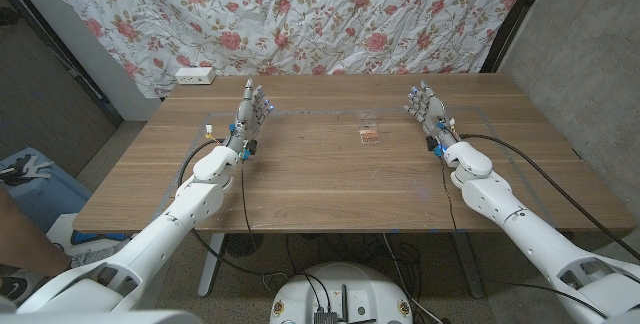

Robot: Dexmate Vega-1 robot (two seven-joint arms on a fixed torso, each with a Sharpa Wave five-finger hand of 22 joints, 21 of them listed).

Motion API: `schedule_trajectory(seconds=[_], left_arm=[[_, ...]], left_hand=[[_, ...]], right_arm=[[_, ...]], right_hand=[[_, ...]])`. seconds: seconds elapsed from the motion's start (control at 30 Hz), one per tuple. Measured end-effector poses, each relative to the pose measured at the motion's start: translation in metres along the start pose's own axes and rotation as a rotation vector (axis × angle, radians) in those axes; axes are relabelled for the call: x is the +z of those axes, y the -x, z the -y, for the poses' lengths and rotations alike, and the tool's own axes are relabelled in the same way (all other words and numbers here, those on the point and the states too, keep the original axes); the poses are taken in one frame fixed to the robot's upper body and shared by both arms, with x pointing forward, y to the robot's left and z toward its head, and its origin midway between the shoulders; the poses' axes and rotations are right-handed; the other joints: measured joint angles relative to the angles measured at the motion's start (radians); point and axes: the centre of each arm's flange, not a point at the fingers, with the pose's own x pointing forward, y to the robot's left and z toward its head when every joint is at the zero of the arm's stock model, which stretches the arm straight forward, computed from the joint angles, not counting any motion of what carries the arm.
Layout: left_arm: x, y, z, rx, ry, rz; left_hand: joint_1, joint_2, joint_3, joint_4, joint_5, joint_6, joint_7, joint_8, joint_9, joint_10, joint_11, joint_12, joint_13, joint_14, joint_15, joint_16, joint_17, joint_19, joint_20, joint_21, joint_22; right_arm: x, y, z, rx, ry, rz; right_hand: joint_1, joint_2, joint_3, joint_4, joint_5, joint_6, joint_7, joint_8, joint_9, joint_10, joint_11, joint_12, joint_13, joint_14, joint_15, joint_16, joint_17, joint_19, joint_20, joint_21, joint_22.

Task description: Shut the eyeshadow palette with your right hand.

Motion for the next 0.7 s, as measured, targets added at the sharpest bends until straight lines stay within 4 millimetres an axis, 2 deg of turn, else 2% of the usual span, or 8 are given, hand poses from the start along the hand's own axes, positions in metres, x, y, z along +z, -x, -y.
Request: schedule_trajectory(seconds=[0.07, 0.43, 0.47, 0.7], left_arm=[[0.000, 0.000, 0.000, 0.000, 0.000, 0.000], [0.000, 0.000, 0.000, 0.000, 0.000, 0.000], [0.000, 0.000, 0.000, 0.000, 0.000, 0.000], [0.000, 0.000, 0.000, 0.000, 0.000, 0.000]], left_hand=[[0.000, 0.000, 0.000, 0.000, 0.004, 0.000, 0.000, 0.000, 0.000, 0.000, 0.000, 0.000, 0.000, 0.000, 0.000, 0.000, 0.000, 0.000, 0.000, 0.000, 0.000], [0.000, 0.000, -0.003, -0.003, 0.004, 0.000, 0.000, 0.000, 0.000, 0.000, 0.000, 0.000, 0.000, 0.000, 0.000, 0.000, 0.000, 0.000, 0.000, 0.000, 0.000], [0.000, 0.000, -0.003, -0.003, 0.004, 0.000, 0.000, 0.000, 0.000, 0.000, 0.000, 0.000, 0.000, 0.000, 0.000, 0.000, 0.000, 0.000, 0.000, 0.000, 0.000], [0.000, 0.000, -0.003, -0.003, 0.004, 0.000, 0.000, 0.000, 0.000, 0.000, 0.000, 0.000, 0.000, 0.000, 0.000, 0.000, 0.000, 0.000, 0.000, 0.000, 0.000]], right_arm=[[-0.001, -0.003, -0.002, 0.001, -0.001, 0.001], [0.002, -0.011, -0.006, 0.011, 0.011, 0.029], [0.002, -0.012, -0.006, 0.010, 0.012, 0.028], [0.004, -0.015, -0.006, 0.024, 0.032, 0.040]], right_hand=[[0.013, -0.012, 0.000, 0.000, 0.000, 0.000, 0.000, 0.001, 0.000, 0.000, 0.000, 0.000, 0.000, 0.000, 0.000, 0.000, 0.000, 0.000, 0.000, 0.000, 0.000], [0.013, -0.011, 0.004, -0.004, 0.000, 0.000, 0.000, 0.001, 0.000, 0.000, 0.000, 0.000, 0.000, 0.000, 0.000, 0.000, -0.003, 0.000, 0.000, 0.000, 0.000], [0.002, -0.001, 0.007, -0.007, 0.000, 0.000, 0.000, 0.001, 0.000, 0.000, 0.000, 0.000, 0.000, 0.000, 0.000, 0.000, -0.003, 0.000, 0.000, 0.000, 0.000], [0.011, 0.011, 0.008, -0.008, 0.000, 0.005, -0.005, 0.001, 0.000, 0.000, 0.000, 0.000, 0.000, 0.000, 0.000, 0.000, -0.003, 0.000, 0.000, 0.000, 0.000]])
